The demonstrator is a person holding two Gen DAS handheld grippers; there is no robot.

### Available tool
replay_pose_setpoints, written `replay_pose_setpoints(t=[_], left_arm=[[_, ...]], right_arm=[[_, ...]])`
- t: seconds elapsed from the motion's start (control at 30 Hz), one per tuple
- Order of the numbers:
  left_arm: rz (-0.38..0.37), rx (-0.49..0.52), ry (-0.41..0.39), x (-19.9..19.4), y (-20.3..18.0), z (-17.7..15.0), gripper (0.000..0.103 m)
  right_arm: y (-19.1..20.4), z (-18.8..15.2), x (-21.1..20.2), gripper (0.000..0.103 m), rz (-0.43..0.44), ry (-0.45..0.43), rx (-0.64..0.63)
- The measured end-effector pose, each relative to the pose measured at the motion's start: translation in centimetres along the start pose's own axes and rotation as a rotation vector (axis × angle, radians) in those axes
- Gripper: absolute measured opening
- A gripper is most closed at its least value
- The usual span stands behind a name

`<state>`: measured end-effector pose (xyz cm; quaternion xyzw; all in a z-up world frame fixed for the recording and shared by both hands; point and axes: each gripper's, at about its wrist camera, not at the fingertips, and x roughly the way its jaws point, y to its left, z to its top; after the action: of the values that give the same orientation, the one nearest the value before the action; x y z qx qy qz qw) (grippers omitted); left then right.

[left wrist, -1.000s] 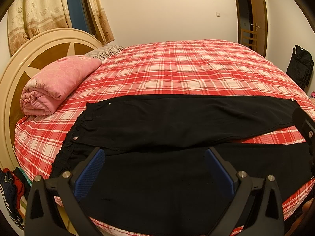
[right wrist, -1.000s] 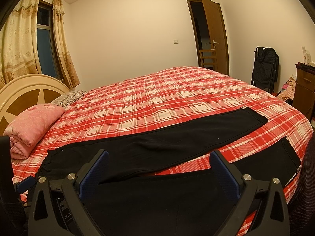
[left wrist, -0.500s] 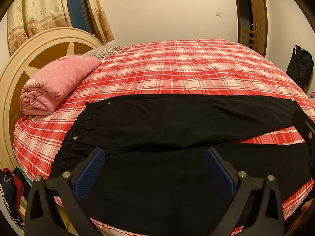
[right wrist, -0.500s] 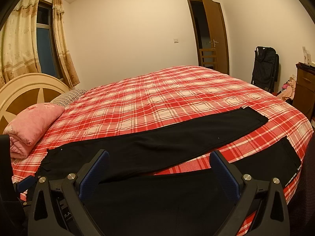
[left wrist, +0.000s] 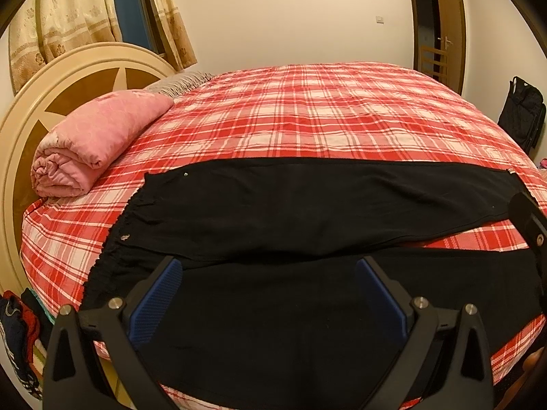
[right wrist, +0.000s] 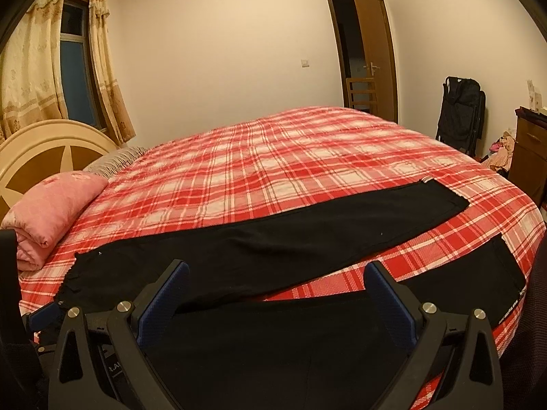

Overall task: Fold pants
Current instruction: 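Lower the right tool onto the pants leg and close it on the fabric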

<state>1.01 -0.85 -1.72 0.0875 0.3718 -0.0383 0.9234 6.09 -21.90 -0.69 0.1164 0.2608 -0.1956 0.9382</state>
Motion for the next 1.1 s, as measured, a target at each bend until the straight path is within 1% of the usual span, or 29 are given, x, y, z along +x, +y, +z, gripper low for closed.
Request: replay_pose_setpoints(t=[0.13,0.23,0.3,0.37,0.43,0.53,0.57,0.63,0.67,0.7,0.77,0.87,0.97,1.0,1.03,1.1], left_arm=[[-0.010,0.006,0.032,1.5,-0.1,-0.1,0.103],[-0.052,0.030,0.076,3.1,0.0,-0.4,0.103],[-0.078,0.028,0.111,4.4,0.7,-0.6,0.103],[-0.080,0.020,0.126,5.3,1.6,-0.3,0.103],[-0.053,-0.008,0.127,6.5,3.6,0.9,0.103],[-0.006,-0.050,0.103,7.9,6.6,2.9,0.103],[0.013,-0.066,0.091,8.5,7.7,3.7,0.103],[0.062,-0.099,0.095,10.6,10.0,5.4,0.103],[0.075,-0.112,0.098,11.3,10.7,5.7,0.103],[0.093,-0.138,0.112,12.7,11.8,6.3,0.103],[0.109,-0.162,0.135,14.4,12.7,6.6,0.103],[0.111,-0.183,0.181,17.2,13.4,6.7,0.103],[0.117,-0.187,0.229,19.7,13.8,6.7,0.103],[0.118,-0.190,0.236,20.4,13.8,6.6,0.103],[0.123,-0.187,0.236,20.8,13.8,6.5,0.103],[0.132,-0.170,0.213,21.2,13.7,6.7,0.103]], right_arm=[[-0.3,-0.4,2.2,0.102,-0.006,0.062,0.002],[-0.4,-0.4,4.2,0.102,0.002,0.112,-0.019],[-0.2,0.0,6.1,0.102,0.026,0.147,-0.054],[0.5,1.0,8.1,0.102,0.052,0.181,-0.107],[1.4,2.1,10.2,0.102,0.096,0.203,-0.162],[3.9,3.8,14.7,0.102,0.183,0.276,-0.282],[4.9,4.1,16.8,0.102,0.218,0.302,-0.328],[6.8,4.2,19.8,0.100,0.215,0.314,-0.417],[7.6,4.2,21.2,0.098,0.225,0.324,-0.457],[8.1,4.2,22.3,0.094,0.239,0.344,-0.482],[9.4,4.0,24.7,0.090,0.281,0.394,-0.505],[10.8,4.2,27.5,0.090,0.344,0.423,-0.517],[11.7,4.3,29.3,0.090,0.343,0.413,-0.563],[12.0,4.2,29.9,0.090,0.344,0.418,-0.577],[12.3,3.9,30.7,0.090,0.355,0.446,-0.587],[12.2,3.4,31.7,0.090,0.386,0.493,-0.575]])
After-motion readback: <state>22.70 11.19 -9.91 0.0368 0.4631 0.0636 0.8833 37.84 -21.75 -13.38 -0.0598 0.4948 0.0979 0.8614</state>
